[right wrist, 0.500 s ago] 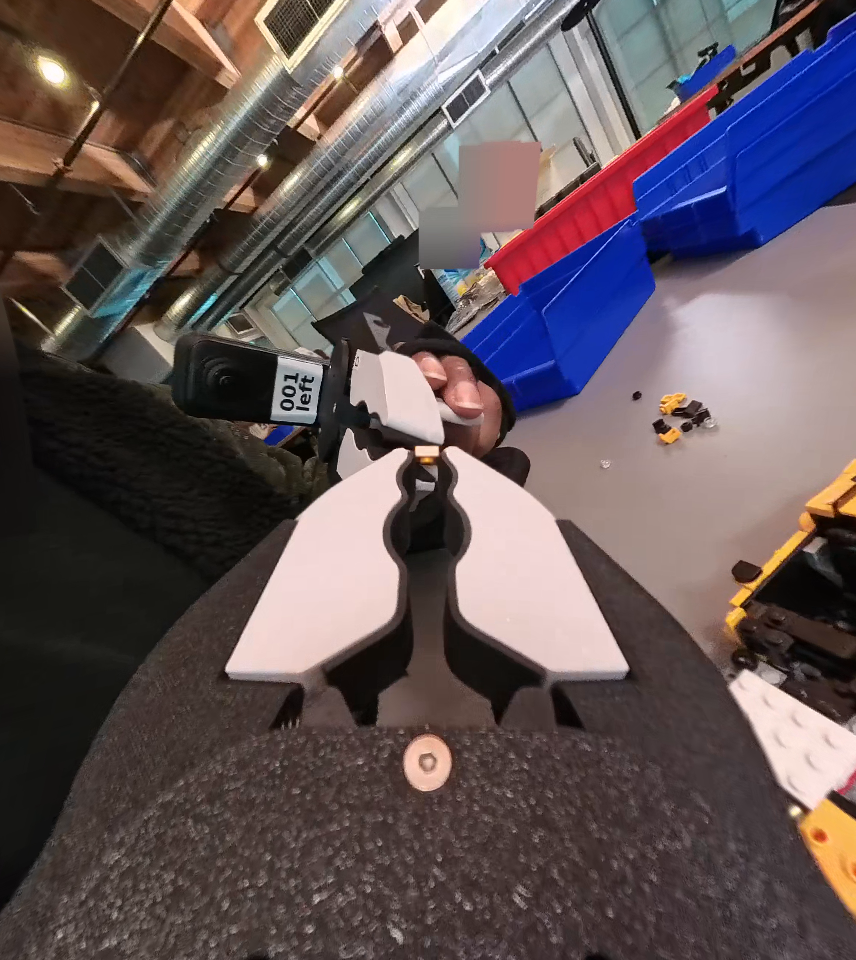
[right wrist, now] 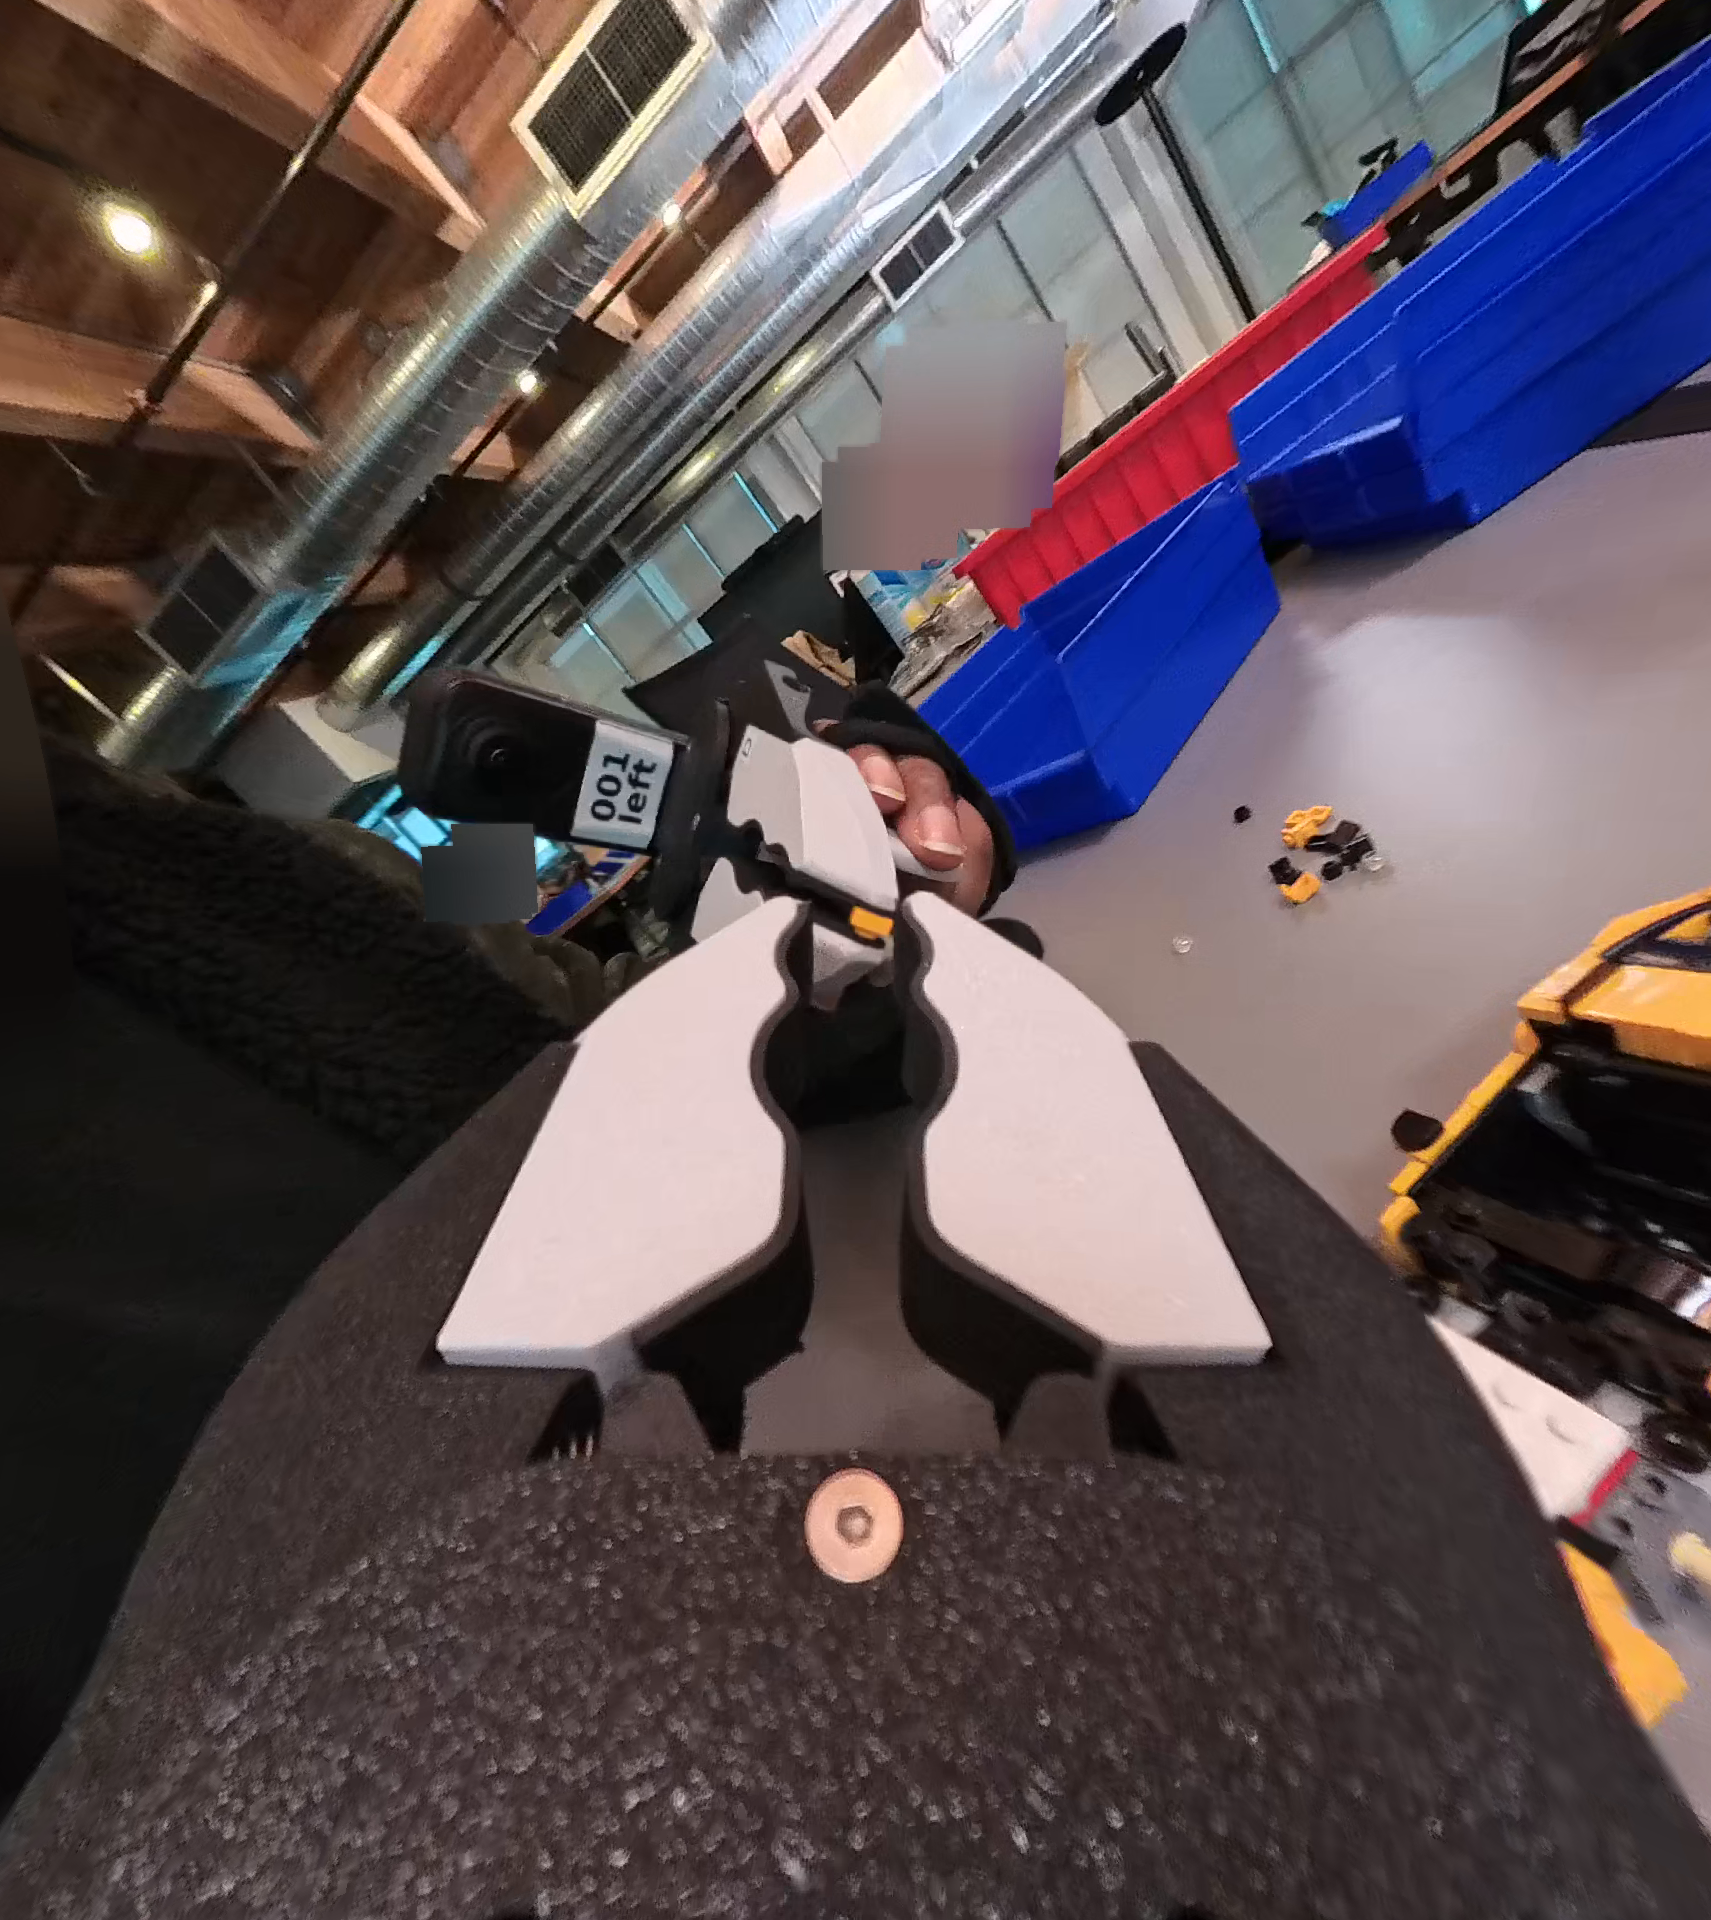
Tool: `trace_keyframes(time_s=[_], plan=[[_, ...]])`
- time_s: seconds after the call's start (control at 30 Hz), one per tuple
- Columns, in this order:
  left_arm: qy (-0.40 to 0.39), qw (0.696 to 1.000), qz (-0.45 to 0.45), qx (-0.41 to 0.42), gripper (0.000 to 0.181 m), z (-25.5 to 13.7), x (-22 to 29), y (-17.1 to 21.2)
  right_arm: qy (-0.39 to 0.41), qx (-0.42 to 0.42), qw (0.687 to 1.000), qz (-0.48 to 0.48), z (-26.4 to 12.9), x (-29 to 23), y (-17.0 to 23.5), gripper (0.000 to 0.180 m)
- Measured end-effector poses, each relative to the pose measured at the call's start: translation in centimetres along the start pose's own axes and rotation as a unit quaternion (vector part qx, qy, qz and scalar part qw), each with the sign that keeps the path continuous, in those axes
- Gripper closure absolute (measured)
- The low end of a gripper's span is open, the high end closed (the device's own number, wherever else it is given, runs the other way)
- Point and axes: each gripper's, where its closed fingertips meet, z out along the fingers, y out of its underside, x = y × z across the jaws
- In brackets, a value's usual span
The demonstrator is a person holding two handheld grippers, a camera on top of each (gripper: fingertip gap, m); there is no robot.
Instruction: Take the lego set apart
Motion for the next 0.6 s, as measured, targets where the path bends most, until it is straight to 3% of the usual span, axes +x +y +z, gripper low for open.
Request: trace_keyframes(time_s=[0.17,0.3,0.37,0.47,0.6], plan=[[-0.036,0.998,-0.044,-0.018,0.176,-1.8,-2.9,0.9,0.041,0.008,0.998,-0.043,-0.7,0.7,-0.7,0.166],[-0.150,0.980,-0.114,-0.064,0.176,-7.9,-9.0,3.3,0.103,0.005,0.989,-0.104,-1.7,1.7,-1.4,0.166],[-0.227,0.955,-0.157,-0.105,0.176,-12.9,-11.9,5.7,0.126,0.008,0.984,-0.126,-2.2,2.0,-1.9,0.166],[-0.317,0.896,-0.234,-0.207,0.174,-20.6,-14.4,11.1,0.140,0.017,0.981,-0.132,-2.7,2.2,-2.5,0.166],[-0.347,0.836,-0.332,-0.266,0.169,-26.2,-14.1,16.7,0.138,0.021,0.983,-0.121,-2.8,2.4,-2.6,0.166]])
